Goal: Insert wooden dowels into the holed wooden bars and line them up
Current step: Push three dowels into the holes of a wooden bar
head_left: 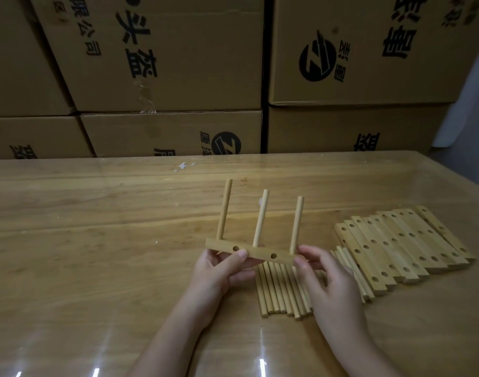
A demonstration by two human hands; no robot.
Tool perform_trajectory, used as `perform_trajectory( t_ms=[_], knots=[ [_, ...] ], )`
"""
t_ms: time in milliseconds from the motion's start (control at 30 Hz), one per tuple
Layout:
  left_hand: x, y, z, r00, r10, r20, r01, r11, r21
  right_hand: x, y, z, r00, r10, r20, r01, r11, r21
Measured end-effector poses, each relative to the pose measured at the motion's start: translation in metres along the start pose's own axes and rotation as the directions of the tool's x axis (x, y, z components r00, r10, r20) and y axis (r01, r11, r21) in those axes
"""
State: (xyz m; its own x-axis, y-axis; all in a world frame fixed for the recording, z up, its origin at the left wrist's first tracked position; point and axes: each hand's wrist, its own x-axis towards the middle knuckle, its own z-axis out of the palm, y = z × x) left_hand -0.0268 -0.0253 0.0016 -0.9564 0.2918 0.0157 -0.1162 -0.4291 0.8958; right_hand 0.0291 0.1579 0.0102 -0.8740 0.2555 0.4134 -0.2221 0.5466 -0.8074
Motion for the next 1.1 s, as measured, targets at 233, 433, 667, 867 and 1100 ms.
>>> perform_trajectory(
  t_ms=[233, 433, 667, 867, 1100],
  knots=[
    [0.001, 0.002, 0.003, 0.999, 0.011, -0.041, -0.011, 1.000, 0.004, 0.004, 0.008, -0.006, 0.999, 0.004, -0.045, -0.002, 0.999, 0.040],
    [0.003, 0.002, 0.002, 0.993, 0.068, -0.094, -0.067, 0.998, 0.018, 0.003, 0.009, -0.005, 1.000, 0.016, -0.008, -0.016, 1.000, 0.018],
    [0.003, 0.002, 0.001, 0.969, 0.109, -0.222, -0.111, 0.994, 0.001, -0.003, -0.001, 0.001, 0.996, -0.091, -0.010, 0.091, 0.995, -0.037],
    [0.002, 0.004, 0.003, 0.969, 0.101, -0.227, -0.102, 0.995, 0.007, -0.003, -0.001, 0.000, 0.995, -0.099, -0.020, 0.098, 0.994, -0.046],
    [0.002, 0.002, 0.001, 0.968, 0.162, -0.190, -0.130, 0.976, 0.173, -0.001, 0.008, -0.002, 0.998, -0.055, 0.015, 0.055, 0.998, -0.026]
  ],
)
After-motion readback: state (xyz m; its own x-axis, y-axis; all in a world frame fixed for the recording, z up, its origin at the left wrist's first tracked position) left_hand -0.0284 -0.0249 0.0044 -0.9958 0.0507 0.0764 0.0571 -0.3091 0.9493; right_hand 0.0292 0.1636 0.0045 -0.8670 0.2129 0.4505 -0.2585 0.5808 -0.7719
